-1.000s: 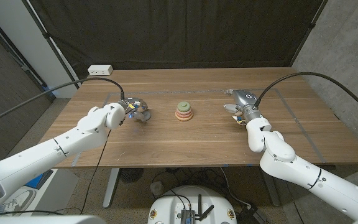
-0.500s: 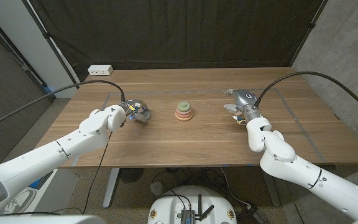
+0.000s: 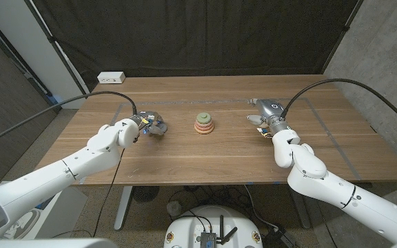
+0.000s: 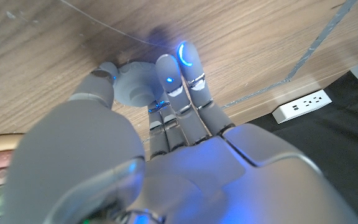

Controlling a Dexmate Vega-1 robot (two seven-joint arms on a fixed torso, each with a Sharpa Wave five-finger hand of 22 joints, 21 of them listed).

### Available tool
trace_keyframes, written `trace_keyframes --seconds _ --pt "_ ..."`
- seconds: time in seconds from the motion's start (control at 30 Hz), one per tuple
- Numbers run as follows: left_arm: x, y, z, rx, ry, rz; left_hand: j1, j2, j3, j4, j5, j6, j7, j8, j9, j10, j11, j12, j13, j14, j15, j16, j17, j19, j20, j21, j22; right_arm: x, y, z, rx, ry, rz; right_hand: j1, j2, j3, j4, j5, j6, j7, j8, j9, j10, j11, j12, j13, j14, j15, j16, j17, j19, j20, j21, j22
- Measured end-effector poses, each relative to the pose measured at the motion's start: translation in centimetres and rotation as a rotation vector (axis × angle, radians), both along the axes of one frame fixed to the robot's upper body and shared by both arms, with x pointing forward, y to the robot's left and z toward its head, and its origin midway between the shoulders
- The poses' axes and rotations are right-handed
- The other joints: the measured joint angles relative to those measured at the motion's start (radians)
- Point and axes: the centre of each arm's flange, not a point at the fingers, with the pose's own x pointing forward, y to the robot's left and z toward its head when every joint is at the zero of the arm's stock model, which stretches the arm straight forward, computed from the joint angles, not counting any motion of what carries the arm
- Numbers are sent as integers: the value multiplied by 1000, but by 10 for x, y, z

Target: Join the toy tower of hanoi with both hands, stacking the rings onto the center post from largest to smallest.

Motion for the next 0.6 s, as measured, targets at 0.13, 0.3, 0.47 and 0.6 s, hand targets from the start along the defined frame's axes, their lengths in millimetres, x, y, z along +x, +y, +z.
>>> trace_keyframes --seconds 0.13,0.3,0.47,0.6 --pt "-1 0 -2 -4 1 -1 16 5 0 0 -1 31 -6 5 4 15 11 10 1 14 -7 14 14 17 -3 11 3 0 1 -1 2 2 5 -2 2 0 0 0 0 0 0 0 0 0 0 0 0 0 0 0 0 0 0 0" --pt "-2 1 -4 -24 -6 -2 31 13 5 -5 -1 68 -8 15 4 31 27 22 1 38 -14 34 39 27 -9 12 10 3 0 -2 8 6 5 -3 3 0 0 0 0 0 0 2 4 -4 -8 0 0 0 0 0 0 0 0 0" --pt "-2 0 -5 -35 -10 -5 50 18 12 -12 -1 91 -9 17 6 47 29 29 1 42 -17 36 53 40 -11 18 16 4 0 -3 11 7 6 -14 14 0 0 6 0 0 0 2 7 -7 -8 0 0 0 0 0 0 0 0 0" --pt "-2 0 -5 -42 -12 -7 62 20 18 -7 -1 103 -11 20 9 54 32 36 1 46 -21 44 64 40 -11 18 21 4 0 -2 12 6 6 -14 14 0 0 6 0 0 0 2 7 -7 -8 0 0 0 0 0 0 0 0 0"
